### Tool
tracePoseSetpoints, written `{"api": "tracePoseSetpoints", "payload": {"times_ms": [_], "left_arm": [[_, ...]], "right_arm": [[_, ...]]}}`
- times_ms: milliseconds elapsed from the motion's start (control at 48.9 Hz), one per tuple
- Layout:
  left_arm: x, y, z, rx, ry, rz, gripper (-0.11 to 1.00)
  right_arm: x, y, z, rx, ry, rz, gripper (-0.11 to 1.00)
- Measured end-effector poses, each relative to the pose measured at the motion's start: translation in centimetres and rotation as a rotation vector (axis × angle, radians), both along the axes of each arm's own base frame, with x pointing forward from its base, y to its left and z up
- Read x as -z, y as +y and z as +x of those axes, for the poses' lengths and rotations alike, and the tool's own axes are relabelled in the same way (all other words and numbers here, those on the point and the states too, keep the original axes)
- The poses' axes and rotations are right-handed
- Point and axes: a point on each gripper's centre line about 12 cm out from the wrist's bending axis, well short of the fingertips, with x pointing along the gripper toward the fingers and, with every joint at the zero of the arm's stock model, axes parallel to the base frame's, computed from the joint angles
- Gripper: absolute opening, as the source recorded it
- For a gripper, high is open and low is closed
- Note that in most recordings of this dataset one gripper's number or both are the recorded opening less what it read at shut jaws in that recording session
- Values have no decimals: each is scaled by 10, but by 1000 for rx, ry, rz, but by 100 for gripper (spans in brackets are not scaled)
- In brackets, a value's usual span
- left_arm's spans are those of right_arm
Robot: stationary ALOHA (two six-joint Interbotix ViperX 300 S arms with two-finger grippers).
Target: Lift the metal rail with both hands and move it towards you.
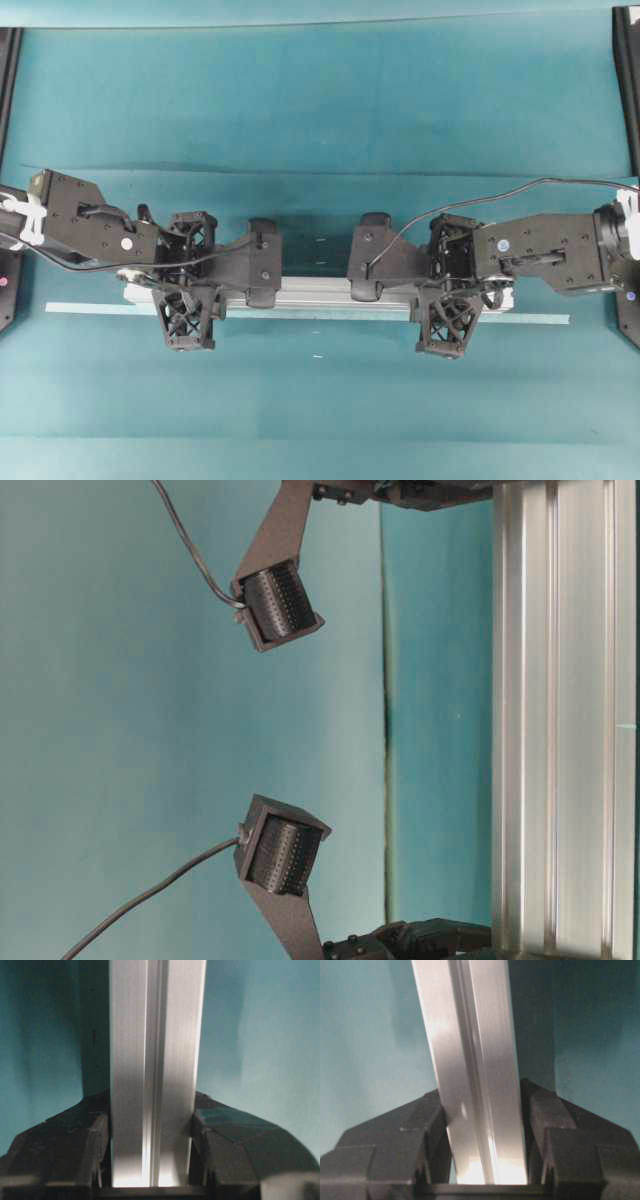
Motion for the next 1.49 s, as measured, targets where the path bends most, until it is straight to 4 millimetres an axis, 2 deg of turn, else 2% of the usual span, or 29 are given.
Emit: {"api": "tracePoseSetpoints", "payload": {"times_ms": [1269, 1310, 1412, 1453, 1494], "left_arm": [[3, 1, 3, -3, -64, -3, 29], [3, 1, 3, 0, -66, -2, 33], [3, 2, 5, -28, -78, -12, 59], [2, 3, 6, -32, -84, -14, 69], [2, 3, 6, -34, -86, -14, 77]], "right_arm": [[9, -1, -3, 3, -35, 0, 39], [10, -1, -4, 3, -35, 0, 39], [10, -1, -4, 2, -35, 0, 41], [9, -1, -4, 3, -37, 0, 46], [10, -2, -4, 17, -37, 4, 55]]}}
